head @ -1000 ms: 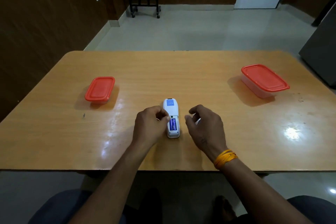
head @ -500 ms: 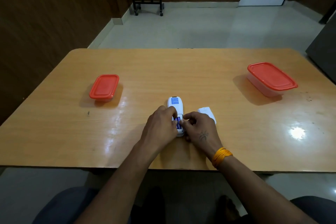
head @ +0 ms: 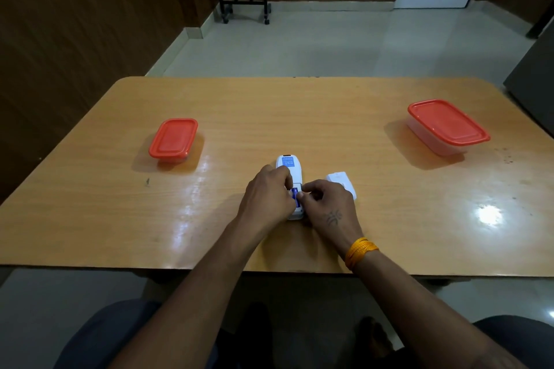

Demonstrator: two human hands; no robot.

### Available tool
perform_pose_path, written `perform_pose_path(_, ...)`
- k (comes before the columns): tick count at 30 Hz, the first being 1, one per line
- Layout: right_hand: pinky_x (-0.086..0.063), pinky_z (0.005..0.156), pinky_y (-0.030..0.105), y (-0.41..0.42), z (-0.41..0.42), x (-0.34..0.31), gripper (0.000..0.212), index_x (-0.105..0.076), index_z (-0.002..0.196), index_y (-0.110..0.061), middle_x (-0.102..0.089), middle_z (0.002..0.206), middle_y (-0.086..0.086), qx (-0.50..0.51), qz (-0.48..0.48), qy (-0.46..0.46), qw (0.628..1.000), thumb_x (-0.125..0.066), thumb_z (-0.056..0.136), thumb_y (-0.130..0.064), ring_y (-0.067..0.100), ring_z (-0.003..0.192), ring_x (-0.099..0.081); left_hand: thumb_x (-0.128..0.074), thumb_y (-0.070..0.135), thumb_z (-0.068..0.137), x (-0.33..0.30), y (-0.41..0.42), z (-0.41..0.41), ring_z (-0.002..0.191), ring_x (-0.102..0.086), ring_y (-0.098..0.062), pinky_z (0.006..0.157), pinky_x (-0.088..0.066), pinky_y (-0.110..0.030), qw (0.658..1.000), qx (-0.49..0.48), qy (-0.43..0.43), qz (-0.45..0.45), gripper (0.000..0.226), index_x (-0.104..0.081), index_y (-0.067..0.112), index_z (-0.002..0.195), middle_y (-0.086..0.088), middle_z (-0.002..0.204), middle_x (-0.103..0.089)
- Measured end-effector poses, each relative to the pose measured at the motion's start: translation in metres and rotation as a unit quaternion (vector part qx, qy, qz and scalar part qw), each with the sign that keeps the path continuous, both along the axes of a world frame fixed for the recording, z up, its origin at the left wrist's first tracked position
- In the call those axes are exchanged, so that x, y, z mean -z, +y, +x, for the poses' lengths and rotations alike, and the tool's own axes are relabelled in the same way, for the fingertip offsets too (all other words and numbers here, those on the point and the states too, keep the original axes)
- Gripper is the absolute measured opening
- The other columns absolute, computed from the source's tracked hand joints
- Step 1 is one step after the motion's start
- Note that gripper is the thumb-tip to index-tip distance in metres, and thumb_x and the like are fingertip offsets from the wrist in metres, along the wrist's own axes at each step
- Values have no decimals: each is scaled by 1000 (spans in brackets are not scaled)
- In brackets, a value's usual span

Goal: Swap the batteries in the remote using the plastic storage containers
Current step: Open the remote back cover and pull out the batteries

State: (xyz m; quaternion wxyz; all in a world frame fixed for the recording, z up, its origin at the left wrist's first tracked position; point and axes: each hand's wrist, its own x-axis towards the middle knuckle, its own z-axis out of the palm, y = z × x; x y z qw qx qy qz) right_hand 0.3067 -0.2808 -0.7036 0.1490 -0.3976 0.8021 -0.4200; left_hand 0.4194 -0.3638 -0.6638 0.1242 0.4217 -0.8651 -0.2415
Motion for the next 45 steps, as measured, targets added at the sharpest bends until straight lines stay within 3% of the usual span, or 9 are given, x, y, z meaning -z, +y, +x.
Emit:
perform_pose_path(4, -59, 79, 37, 2, 1, 0, 19, -75, 109, -17, -74, 75, -1, 4, -18, -17, 1000, -73, 92, -25, 17, 71, -71, -66, 12, 87, 4, 2, 1, 86, -58, -25, 68, -42, -34, 998, -9, 56, -23, 6, -61, 13, 90, 1, 93, -57)
perform_pose_path(8, -49, 65, 18, 4, 0, 1, 18, -72, 109, -16, -71, 73, -3, 5, -21, -18, 1000, -72, 93, -24, 7, 69, -66, -77, 19, 80, 4, 9, 3, 74, -64, -21, 64, -53, -41, 993, -23, 111, -16, 24, -53, 22, 80, 5, 78, -66)
perform_pose_path(15, -62, 74, 46, 5, -3, 4, 15, -74, 99, -19, -74, 81, 0, -8, -20, -35, 999, -76, 89, -31, 22, 70, -73, -82, 16, 79, 0, 2, 11, 69, -69, -13, 63, -54, -29, 975, -92, 198, 46, 23, -64, 23, 92, 7, 81, -70)
perform_pose_path(18, -61, 75, 45, 5, -6, -1, 18, -74, 99, -17, -74, 86, 0, -28, -13, -25, 999, -77, 88, -31, 21, 72, -72, -84, 17, 80, 3, -2, 14, 73, -65, -15, 67, -49, -26, 984, -81, 156, 35, 18, -76, 19, 96, 3, 84, -73)
perform_pose_path(21, -51, 77, 32, 5, -12, -12, 21, -76, 103, -15, -75, 94, 0, -77, 11, 75, 994, -80, 86, -27, 15, 78, -65, -83, 17, 84, 9, 1, 14, 81, -64, -12, 75, -48, -22, 989, -78, 126, 15, 25, -81, 13, 109, -4, 99, -78)
perform_pose_path(27, -52, 80, 39, -8, -33, -56, 24, -77, 108, -21, -75, 108, 2, -284, 97, 305, 904, -78, 87, -32, 28, 98, -68, -82, 17, 86, 8, -5, 16, 102, -73, -19, 86, -51, -23, 989, -67, 125, 30, 29, -81, 15, 114, -6, 116, -79)
perform_pose_path(33, -49, 79, 35, -33, -33, -84, 31, -76, 117, -25, -75, 108, 4, -377, 190, 381, 823, -78, 89, -39, 26, 101, -64, -78, 16, 86, 6, -9, 19, 99, -73, -19, 87, -56, -30, 990, -57, 117, 47, 24, -84, 19, 109, -4, 111, -81)
perform_pose_path(39, -51, 76, 37, -36, -27, -90, 24, -75, 106, -15, -75, 102, 8, -401, 205, 424, 786, -76, 91, -33, 30, 96, -66, -75, 16, 84, 9, -8, 18, 91, -72, -20, 80, -56, -31, 991, -61, 106, 48, 20, -85, 20, 101, -4, 101, -81)
perform_pose_path(45, -44, 60, 32, -22, -29, -76, 31, -66, 111, -20, -73, 93, 4, -429, 76, 368, 821, -76, 81, -22, 28, 74, -64, -71, 17, 85, 7, -9, 20, 85, -72, -20, 73, -54, -29, 994, -51, 87, 47, 19, -85, 21, 98, -3, 96, -80)
